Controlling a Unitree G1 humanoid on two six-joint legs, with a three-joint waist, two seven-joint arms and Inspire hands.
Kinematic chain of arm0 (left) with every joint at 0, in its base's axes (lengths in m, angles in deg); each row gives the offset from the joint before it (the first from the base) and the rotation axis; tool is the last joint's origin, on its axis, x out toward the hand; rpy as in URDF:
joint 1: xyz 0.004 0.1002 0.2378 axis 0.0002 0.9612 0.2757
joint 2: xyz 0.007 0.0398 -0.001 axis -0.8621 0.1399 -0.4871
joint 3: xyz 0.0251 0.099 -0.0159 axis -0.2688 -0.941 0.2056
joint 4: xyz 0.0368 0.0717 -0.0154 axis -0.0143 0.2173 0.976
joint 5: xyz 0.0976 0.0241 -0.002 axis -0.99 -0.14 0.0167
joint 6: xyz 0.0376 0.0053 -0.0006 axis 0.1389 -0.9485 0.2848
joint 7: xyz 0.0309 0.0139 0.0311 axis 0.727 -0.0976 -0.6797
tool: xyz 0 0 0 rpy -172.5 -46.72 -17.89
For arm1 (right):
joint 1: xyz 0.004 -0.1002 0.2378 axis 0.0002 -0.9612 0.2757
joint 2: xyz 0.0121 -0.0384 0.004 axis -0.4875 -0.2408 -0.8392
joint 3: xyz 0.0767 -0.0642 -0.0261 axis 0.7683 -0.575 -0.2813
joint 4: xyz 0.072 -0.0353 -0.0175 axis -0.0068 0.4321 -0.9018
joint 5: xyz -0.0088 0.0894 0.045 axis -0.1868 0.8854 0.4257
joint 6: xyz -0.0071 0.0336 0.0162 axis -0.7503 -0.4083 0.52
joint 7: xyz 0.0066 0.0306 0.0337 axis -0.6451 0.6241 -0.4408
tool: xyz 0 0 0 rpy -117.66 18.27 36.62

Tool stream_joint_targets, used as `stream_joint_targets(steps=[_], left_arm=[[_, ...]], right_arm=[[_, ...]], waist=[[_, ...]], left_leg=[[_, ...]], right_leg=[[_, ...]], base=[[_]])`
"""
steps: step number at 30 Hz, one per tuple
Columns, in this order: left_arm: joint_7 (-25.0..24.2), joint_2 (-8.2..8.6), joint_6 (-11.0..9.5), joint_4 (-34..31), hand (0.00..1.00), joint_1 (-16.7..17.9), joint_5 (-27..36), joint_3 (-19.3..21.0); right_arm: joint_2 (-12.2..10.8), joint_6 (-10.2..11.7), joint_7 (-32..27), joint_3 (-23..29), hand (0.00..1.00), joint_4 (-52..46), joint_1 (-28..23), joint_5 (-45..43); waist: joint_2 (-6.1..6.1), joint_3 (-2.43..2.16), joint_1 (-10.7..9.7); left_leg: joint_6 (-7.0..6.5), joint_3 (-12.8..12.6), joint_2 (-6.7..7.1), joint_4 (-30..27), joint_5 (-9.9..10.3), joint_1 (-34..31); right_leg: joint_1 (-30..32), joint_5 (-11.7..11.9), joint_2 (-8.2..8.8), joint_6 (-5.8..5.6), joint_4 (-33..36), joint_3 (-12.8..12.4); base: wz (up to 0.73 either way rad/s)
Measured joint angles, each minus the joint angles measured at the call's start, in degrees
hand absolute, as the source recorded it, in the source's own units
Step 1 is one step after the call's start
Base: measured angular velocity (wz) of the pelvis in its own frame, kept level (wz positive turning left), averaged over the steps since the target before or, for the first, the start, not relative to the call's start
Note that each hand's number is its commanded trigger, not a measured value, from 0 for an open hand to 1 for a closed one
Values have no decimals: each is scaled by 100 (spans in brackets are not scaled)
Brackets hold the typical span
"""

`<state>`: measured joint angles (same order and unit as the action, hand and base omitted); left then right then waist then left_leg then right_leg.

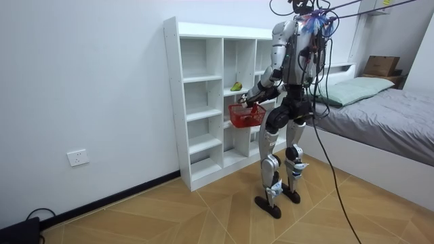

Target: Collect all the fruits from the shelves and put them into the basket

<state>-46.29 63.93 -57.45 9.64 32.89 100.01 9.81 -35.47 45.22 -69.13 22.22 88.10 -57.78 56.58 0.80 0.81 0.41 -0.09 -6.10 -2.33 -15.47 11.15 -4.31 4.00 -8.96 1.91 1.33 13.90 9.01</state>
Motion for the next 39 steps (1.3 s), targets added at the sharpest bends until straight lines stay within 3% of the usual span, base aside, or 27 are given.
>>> stream_joint_targets(steps=[7,18,20,30,36,39], left_arm=[[46,11,0,93,100,0,-3,-5],[311,21,-60,439,100,1,-9,-8],[396,23,-60,628,100,1,-133,11],[471,31,-65,1253,100,9,-252,218],[515,64,-92,1511,100,7,-246,322],[607,71,-91,1548,100,7,-249,328]], right_arm=[[-5,-7,-66,-4,0,2,-1,-284],[10,-8,-92,-25,0,-27,-1,-850],[62,-120,-95,-13,0,-292,-49,-1116],[117,-128,55,-13,0,-1408,-309,-1729],[201,-119,44,-32,0,-1934,-306,-1989],[227,-126,23,-30,0,-2082,-305,-2054]], waist=[[36,22,0],[25,16,81],[25,16,122],[78,-9,158],[210,-44,185],[308,-25,211]], left_leg=[[0,1,4,1,0,-3],[6,-8,13,80,-4,14],[7,-8,15,93,-5,13],[9,-65,26,160,-7,96],[15,-80,30,183,-16,106],[17,-33,32,187,-17,97]], right_leg=[[4,-1,-2,-2,-15,-5],[16,-3,-23,-4,-30,-32],[23,-4,-25,-3,-31,-35],[-6,-12,-45,-7,-35,-68],[-13,-12,-39,-7,-36,-89],[-19,-12,-32,-6,-43,-51]], base=[[0],[-1],[0],[-3],[-1],[4]])
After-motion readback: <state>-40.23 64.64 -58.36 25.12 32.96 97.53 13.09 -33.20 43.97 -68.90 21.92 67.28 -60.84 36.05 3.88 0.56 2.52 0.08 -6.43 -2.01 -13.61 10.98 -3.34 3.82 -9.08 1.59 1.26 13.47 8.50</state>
